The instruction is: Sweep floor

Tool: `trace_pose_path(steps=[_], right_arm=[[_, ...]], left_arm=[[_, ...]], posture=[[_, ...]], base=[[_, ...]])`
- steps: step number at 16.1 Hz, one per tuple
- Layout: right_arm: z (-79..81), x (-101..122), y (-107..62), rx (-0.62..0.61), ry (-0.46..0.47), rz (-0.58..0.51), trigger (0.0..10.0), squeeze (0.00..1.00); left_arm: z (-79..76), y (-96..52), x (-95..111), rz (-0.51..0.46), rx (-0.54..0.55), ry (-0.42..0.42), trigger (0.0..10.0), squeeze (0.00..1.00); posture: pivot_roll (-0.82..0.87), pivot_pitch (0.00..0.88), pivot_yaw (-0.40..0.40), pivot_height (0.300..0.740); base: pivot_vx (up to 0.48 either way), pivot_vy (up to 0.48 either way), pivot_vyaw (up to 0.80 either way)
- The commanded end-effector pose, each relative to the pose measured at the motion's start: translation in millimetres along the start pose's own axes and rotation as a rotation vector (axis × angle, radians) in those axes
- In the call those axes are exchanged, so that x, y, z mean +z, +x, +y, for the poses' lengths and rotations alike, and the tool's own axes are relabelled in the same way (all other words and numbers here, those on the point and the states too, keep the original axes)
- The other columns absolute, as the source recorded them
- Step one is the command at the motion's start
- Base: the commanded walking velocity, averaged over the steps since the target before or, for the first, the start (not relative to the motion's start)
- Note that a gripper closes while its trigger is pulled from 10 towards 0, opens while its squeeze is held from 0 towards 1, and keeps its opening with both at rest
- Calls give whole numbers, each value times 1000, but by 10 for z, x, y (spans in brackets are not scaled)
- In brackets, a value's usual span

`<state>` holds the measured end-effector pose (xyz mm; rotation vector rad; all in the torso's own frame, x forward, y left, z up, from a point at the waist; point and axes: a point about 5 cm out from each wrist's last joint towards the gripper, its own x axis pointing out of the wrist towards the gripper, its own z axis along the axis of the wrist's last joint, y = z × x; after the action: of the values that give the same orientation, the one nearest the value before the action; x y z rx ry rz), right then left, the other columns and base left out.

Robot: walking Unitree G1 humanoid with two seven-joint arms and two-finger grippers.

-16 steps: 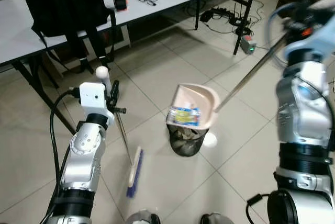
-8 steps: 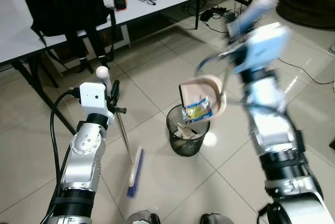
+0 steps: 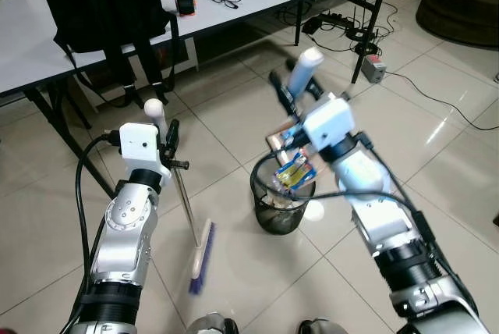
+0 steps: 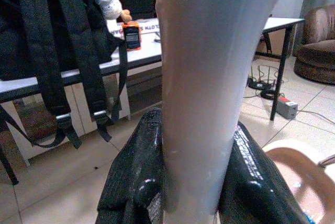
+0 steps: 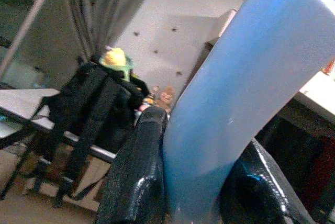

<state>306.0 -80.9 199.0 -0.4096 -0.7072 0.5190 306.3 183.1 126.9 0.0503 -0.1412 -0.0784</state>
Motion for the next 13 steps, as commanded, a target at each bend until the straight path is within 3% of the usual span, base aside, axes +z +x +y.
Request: trace_pose_path(steps=[1,5,9,10,12,13], right_arm=[[62,93,27,44,-27,-72,10000,0],[100,88,-9,135,-179,-95,10000,0],[-70,100,-7,82,-312,-97,10000,0],[-204,133,23,-18,-305,-92,10000,0],[-500,241,110,-266,-113,-90,10000,0],[-580,268,144,-331,-37,-84,10000,0]], left_arm=[[1,7,78,-47,-8,15,10000,0],[8,8,79,-50,-5,17,10000,0],[1,6,76,-51,-10,20,10000,0],[9,6,76,-51,-4,22,10000,0],[27,1,78,-48,2,27,10000,0],[25,0,81,-44,-4,33,10000,0]], posture=[[-54,64,72,740],[-56,57,74,740],[-56,52,74,740],[-56,52,74,740],[-57,57,76,740],[-57,57,76,740]], base=[[0,0,0],[0,0,0],[0,0,0],[0,0,0],[0,0,0],[0,0,0]])
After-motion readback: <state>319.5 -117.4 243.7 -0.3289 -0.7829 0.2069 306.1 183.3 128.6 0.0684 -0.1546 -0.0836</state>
